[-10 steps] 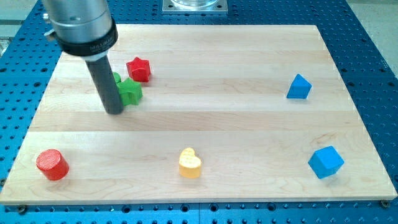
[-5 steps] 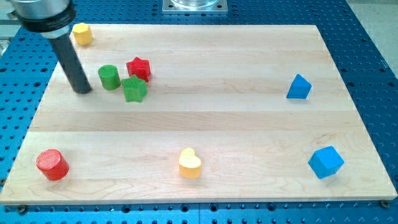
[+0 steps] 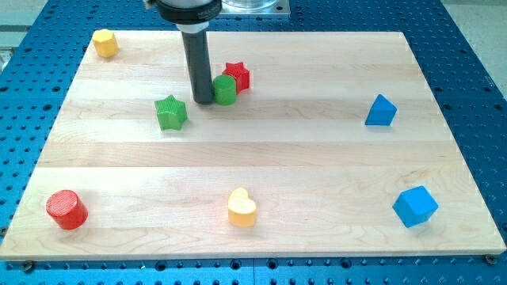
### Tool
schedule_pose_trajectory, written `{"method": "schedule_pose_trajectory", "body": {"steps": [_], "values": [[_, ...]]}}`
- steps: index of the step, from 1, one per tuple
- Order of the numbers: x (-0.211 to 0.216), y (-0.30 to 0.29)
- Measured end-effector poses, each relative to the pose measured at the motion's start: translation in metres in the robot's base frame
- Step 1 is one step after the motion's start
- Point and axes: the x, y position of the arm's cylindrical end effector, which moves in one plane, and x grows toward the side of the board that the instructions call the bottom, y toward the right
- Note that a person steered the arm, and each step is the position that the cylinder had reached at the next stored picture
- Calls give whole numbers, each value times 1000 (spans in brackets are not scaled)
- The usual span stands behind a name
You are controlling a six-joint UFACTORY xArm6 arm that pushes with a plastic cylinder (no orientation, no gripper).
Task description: Push the green star to the center left side of the board
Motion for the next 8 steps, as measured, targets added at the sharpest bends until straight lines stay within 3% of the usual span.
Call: {"method": "schedule_pose_trajectory", "body": {"steps": [2, 4, 5, 6, 8], "values": [[43, -9], [33, -68], [32, -128], [34, -141], [15, -70]]}}
